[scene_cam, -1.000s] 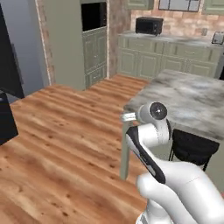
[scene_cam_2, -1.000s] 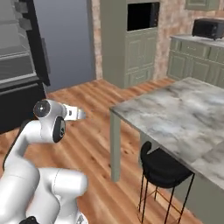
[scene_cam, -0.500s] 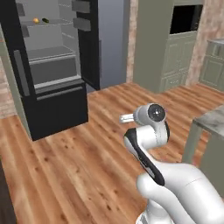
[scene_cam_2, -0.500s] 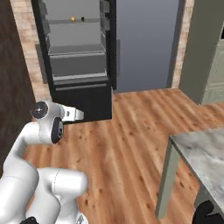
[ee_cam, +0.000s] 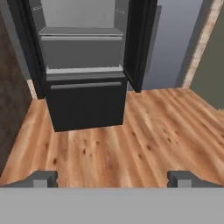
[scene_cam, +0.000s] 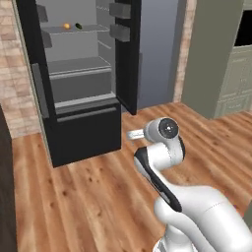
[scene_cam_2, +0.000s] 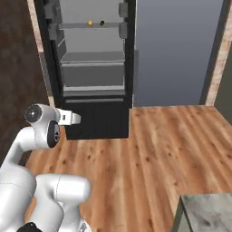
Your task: Pick up the apple and mango from the fridge and place one fruit on each plate on the dining counter.
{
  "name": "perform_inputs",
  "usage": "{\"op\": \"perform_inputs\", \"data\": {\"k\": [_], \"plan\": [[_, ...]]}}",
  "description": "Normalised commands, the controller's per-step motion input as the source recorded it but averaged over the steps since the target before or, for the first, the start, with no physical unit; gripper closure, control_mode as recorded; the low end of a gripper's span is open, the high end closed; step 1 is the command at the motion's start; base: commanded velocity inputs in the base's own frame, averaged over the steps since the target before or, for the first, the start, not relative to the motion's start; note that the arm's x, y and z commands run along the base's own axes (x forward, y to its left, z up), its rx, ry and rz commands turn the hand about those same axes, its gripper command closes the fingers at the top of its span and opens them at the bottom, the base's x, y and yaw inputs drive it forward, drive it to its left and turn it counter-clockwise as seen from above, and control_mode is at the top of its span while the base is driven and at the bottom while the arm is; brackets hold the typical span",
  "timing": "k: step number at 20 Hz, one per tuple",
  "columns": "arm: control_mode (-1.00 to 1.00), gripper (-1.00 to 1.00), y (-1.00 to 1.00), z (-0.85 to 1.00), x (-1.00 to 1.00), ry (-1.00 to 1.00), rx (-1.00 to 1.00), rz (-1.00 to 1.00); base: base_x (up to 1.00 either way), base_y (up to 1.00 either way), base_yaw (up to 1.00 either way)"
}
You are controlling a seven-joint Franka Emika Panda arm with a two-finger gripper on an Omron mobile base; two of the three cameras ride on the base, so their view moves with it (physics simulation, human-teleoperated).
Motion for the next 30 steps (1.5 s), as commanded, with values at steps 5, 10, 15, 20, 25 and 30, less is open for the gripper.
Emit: {"op": "perform_inputs", "data": {"k": [5, 10, 15, 20, 25, 30], "plan": [[1.00, -1.00, 0.00, 0.00, 0.00, 0.00, 0.00, 0.00, 1.00, -0.47, 0.17], [1.00, -1.00, 0.00, 0.00, 0.00, 0.00, 0.00, 0.00, 1.00, 0.00, 0.24], [1.00, -1.00, 0.00, 0.00, 0.00, 0.00, 0.00, 0.00, 1.00, 0.00, 0.19], [1.00, -1.00, 0.00, 0.00, 0.00, 0.00, 0.00, 0.00, 1.00, 0.00, 0.12], [1.00, -1.00, 0.00, 0.00, 0.00, 0.00, 0.00, 0.00, 0.88, -0.01, 0.09], [1.00, -1.00, 0.00, 0.00, 0.00, 0.00, 0.00, 0.00, 0.72, -0.03, 0.07]]}}
